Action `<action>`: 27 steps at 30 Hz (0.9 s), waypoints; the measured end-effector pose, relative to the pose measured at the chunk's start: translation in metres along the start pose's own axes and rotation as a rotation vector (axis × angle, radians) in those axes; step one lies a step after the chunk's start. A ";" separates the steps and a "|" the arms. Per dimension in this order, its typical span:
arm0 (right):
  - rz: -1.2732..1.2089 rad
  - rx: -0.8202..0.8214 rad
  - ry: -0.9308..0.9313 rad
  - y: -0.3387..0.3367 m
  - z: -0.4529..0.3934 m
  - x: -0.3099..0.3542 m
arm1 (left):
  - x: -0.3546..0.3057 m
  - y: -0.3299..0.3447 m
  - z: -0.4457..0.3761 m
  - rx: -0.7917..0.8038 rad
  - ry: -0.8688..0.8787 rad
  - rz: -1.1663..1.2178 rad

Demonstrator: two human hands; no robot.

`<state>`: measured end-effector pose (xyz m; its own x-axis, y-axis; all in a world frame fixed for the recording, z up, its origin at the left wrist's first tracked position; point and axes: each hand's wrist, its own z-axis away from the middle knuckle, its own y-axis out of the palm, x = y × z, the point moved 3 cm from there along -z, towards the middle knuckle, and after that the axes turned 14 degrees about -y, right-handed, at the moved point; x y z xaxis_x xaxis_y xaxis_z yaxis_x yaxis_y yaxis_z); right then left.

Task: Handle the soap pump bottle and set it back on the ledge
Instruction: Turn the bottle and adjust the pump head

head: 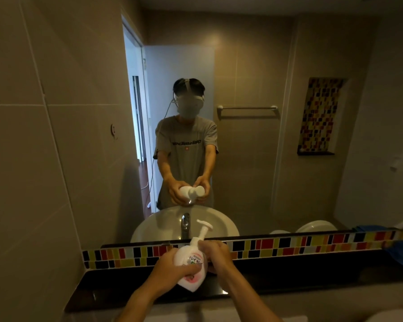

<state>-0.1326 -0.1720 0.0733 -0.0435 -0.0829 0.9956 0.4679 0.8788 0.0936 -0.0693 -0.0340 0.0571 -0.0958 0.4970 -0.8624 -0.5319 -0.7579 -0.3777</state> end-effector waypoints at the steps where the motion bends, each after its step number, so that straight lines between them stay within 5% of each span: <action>1: -0.031 0.051 0.008 -0.001 -0.001 0.000 | 0.000 -0.001 0.000 0.075 -0.027 0.014; 3: -0.055 0.097 0.000 0.001 -0.003 -0.002 | -0.002 0.002 0.005 0.113 -0.047 -0.001; 9: 0.048 0.012 -0.009 0.010 -0.003 -0.007 | -0.009 0.014 0.013 -0.225 0.026 -0.103; 17: -0.104 0.053 0.059 -0.001 -0.009 -0.004 | -0.006 0.020 0.012 0.129 -0.109 0.188; 23: 0.016 0.029 0.053 0.010 -0.003 -0.005 | -0.011 0.024 0.017 -0.246 0.001 0.016; 27: -0.132 0.062 0.077 0.007 -0.004 -0.001 | -0.009 0.022 0.017 0.111 -0.155 0.310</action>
<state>-0.1256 -0.1677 0.0728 -0.0321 -0.2329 0.9720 0.4070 0.8851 0.2256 -0.0942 -0.0476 0.0623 -0.3888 0.3154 -0.8656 -0.5447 -0.8365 -0.0601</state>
